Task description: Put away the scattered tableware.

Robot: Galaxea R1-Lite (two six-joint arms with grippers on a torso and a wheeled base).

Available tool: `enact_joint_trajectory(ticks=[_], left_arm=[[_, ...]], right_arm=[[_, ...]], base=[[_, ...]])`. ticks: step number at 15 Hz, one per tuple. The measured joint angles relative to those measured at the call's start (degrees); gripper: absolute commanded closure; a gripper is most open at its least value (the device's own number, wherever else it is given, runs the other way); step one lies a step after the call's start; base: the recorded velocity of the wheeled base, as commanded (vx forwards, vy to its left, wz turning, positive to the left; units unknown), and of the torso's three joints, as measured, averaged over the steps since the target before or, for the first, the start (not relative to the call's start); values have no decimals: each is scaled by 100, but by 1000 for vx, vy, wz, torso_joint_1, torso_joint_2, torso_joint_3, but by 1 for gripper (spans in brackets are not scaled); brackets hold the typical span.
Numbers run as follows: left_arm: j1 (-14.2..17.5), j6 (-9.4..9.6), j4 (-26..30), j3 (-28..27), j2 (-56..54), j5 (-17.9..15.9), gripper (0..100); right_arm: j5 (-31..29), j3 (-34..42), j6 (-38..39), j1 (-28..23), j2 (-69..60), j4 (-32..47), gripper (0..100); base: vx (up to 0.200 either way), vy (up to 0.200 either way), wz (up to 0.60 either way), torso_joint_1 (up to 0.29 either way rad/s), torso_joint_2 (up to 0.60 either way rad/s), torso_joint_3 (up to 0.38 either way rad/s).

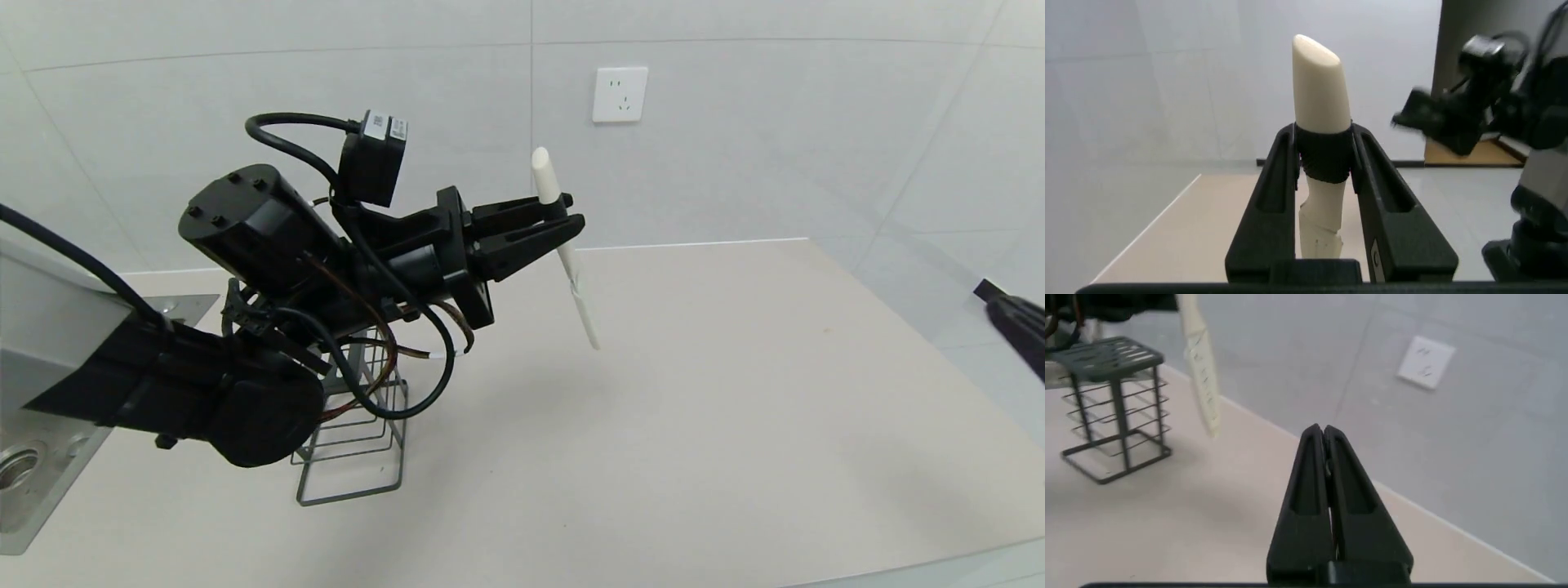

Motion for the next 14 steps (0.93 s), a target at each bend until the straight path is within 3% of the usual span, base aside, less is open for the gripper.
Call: enact_joint_trajectory(ticks=[2, 4, 9, 11, 14], left_arm=[[6, 40, 154, 60, -151, 6, 100], [46, 44, 219, 254, -352, 118, 100], [96, 117, 268, 562, -625, 157, 100], [204, 128, 334, 597, -730, 160, 100], [383, 126, 495, 774, -975, 160, 100]], right_arm=[[-4, 100, 30, -396, -880, 489, 100], [-4, 149, 88, -622, -1862, 1458, 100], [5, 183, 272, -952, -4364, 3990, 100], [54, 185, 315, -1054, -5166, 4559, 100], [735, 190, 127, -1134, -5639, 5320, 100]], base=[[0, 0, 0, 0, 0, 0], [0, 0, 0, 0, 0, 0], [0, 0, 0, 0, 0, 0], [0, 0, 0, 0, 0, 0], [0, 0, 0, 0, 0, 0]])
